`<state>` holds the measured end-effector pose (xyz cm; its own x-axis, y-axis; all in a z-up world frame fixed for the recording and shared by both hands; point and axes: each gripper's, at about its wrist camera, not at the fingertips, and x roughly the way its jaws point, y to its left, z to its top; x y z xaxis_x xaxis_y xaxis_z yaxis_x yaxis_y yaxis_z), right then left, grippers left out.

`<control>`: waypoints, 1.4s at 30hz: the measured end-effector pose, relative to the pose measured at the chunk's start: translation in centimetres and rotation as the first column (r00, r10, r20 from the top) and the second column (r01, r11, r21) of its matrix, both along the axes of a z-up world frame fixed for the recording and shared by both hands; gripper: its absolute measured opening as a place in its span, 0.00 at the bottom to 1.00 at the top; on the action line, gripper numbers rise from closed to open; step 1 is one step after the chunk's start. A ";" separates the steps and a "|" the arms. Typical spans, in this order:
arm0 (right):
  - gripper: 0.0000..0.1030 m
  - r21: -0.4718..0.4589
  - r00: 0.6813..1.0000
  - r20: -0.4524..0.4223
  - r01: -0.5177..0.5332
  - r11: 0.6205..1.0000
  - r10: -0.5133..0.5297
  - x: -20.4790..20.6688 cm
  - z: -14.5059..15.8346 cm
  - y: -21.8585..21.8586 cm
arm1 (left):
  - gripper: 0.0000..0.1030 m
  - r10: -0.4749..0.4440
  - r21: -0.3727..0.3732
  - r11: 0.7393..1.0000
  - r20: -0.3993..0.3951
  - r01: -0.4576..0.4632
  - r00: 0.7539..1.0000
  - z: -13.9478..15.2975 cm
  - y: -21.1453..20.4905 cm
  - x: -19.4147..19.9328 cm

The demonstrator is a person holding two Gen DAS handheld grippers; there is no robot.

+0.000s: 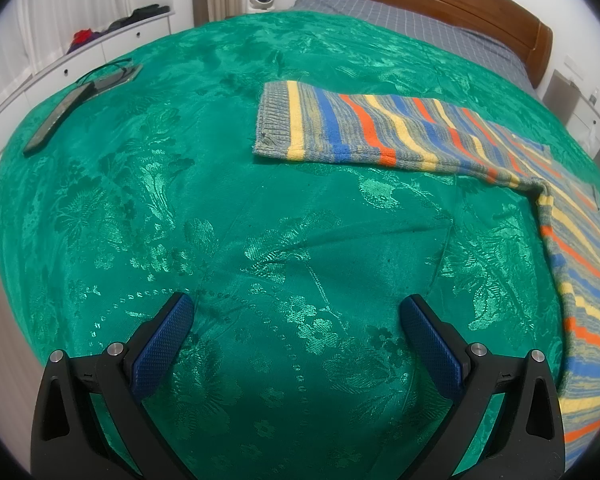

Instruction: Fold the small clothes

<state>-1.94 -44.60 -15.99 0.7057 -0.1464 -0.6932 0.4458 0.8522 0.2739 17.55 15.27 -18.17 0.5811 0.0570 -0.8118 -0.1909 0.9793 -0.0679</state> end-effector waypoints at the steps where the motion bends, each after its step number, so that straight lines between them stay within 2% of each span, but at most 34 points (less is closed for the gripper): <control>1: 0.94 -0.001 1.000 0.000 0.001 1.000 -0.001 0.0 0.0 0.0 | 1.00 0.000 0.000 1.000 0.000 0.000 1.000 0.0 0.0 0.0; 42: 0.94 -0.008 1.000 0.003 0.007 1.000 -0.007 -0.1 0.2 -0.2 | 1.00 0.000 0.004 1.000 0.002 0.000 1.000 -0.1 -0.2 0.0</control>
<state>-2.04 -44.80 -15.76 0.7066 -0.1570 -0.6899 0.4512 0.8511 0.2684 17.55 15.10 -18.24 0.5827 0.0605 -0.8104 -0.1906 0.9796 -0.0640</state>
